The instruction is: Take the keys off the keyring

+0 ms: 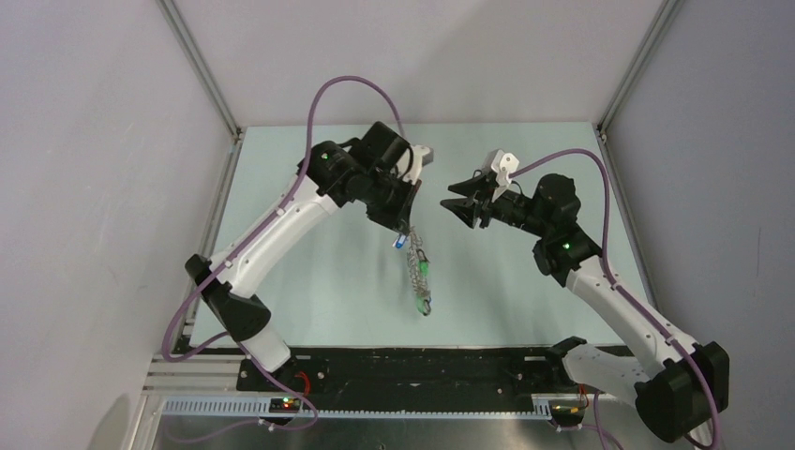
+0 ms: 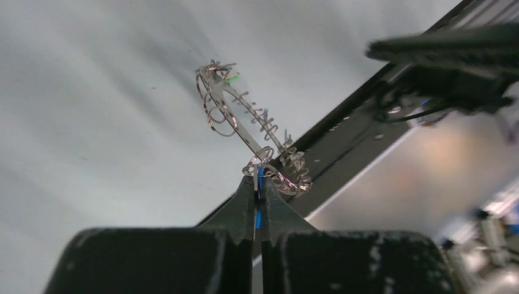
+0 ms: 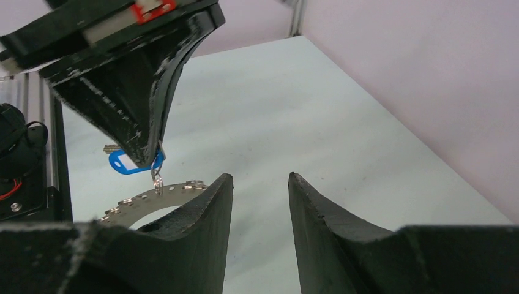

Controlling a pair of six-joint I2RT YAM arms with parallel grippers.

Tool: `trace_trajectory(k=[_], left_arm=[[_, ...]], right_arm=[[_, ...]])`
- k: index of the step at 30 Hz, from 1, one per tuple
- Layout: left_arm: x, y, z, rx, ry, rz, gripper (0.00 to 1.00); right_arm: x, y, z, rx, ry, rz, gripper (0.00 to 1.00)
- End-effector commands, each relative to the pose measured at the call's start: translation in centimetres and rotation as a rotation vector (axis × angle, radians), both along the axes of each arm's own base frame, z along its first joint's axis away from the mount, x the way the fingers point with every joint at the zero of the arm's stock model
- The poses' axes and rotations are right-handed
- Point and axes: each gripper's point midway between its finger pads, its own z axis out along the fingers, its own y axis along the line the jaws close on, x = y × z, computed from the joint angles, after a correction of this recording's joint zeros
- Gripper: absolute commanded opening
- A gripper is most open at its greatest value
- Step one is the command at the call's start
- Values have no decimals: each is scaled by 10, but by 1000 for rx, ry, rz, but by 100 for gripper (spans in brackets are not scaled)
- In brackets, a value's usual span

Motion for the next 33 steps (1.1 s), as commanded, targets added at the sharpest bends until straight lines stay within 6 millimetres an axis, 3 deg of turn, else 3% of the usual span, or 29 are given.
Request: trace_trajectory(k=[1,5,9,13,17,20,22,28,33], left_arm=[[-10,-18,33,-272,228,138,0],[6,-24,42,-331,293,276,0],[21,-26,56,-424,345,533,0],[23,-32,63,-544,518,747,0],[27,-33,61,-633,654,951,0],[38,-32,72,-746,706,1085,0],[45,-28,90,-859,703,1131,0],[68,-19,108,-1124,756,1233,0],[77,-5,106,-1214,776,1340,0]], right_arm=[[-1,-16,10,17,7,-107,43],[-5,-33,9,31,21,-194,42],[-26,-38,18,51,-10,-174,43],[-58,-27,14,18,-68,-46,43],[-71,-17,4,-14,-66,-12,43],[-80,-8,-1,-20,-71,28,42],[-86,-1,-5,-21,-75,58,42],[-93,19,-30,-53,-133,90,40],[-82,34,-23,-8,-233,50,39]])
